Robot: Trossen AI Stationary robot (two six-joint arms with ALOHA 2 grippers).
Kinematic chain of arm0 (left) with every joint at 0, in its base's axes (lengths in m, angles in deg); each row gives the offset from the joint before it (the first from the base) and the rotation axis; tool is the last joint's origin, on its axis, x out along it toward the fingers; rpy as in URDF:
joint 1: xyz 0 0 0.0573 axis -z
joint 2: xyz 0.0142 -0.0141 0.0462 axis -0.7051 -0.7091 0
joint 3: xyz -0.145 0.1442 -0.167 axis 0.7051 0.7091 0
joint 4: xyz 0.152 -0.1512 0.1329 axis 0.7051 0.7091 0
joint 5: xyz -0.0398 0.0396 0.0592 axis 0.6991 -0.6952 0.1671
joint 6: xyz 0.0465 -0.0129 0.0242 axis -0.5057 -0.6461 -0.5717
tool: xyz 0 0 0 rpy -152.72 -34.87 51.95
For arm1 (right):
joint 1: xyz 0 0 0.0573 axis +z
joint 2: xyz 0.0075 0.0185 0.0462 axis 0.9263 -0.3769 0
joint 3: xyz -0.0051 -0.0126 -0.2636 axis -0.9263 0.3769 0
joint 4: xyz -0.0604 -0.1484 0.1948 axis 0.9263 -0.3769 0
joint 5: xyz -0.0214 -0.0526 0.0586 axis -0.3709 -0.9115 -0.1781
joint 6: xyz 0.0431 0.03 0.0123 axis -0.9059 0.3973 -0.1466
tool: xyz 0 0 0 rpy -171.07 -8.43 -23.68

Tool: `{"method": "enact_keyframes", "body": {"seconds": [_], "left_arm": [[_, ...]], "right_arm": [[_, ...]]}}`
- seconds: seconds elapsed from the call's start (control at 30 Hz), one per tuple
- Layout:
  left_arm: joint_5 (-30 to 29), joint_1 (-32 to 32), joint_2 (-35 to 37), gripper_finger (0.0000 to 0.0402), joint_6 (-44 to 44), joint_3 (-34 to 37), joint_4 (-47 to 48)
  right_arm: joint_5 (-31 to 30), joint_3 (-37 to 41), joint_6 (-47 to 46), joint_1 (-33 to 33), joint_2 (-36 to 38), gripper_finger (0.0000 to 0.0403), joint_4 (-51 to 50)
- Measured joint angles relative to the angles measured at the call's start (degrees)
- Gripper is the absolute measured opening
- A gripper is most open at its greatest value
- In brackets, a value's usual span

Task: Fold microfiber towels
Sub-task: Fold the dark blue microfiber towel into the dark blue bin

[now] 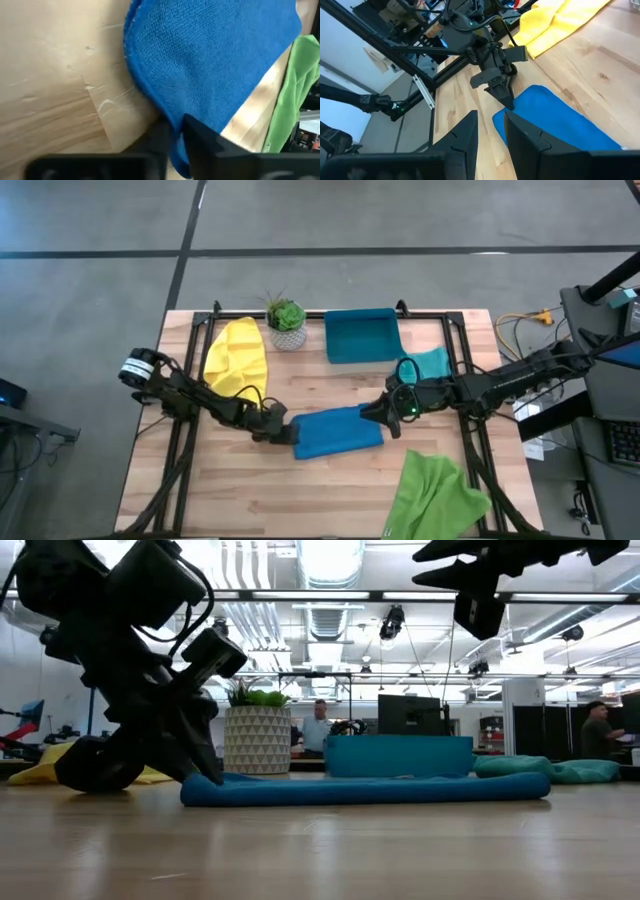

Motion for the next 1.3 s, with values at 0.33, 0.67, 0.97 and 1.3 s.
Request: {"method": "enact_keyframes", "body": {"seconds": [0.33,0.67,0.97,1.3], "left_arm": [[-1.00,-0.04,4.55,0.0001,-3.35,0.03,-0.02],[-6.20,-0.29,13.80,0.0000,-10.71,0.23,2.98],[-6.44,-0.70,18.85,0.0000,-11.26,0.31,4.22],[-8.41,-2.82,26.22,0.0000,-13.57,0.20,3.91]], "right_arm": [[0.04,0.01,0.11,0.00,0.00,0.0089,-1.02],[0.13,-0.01,0.16,0.00,-0.02,0.0089,-1.68],[0.17,-0.01,0.29,0.00,-2.39,0.0089,-1.78],[3.39,-0.15,-1.38,-0.04,-11.39,0.0089,4.78]]}}
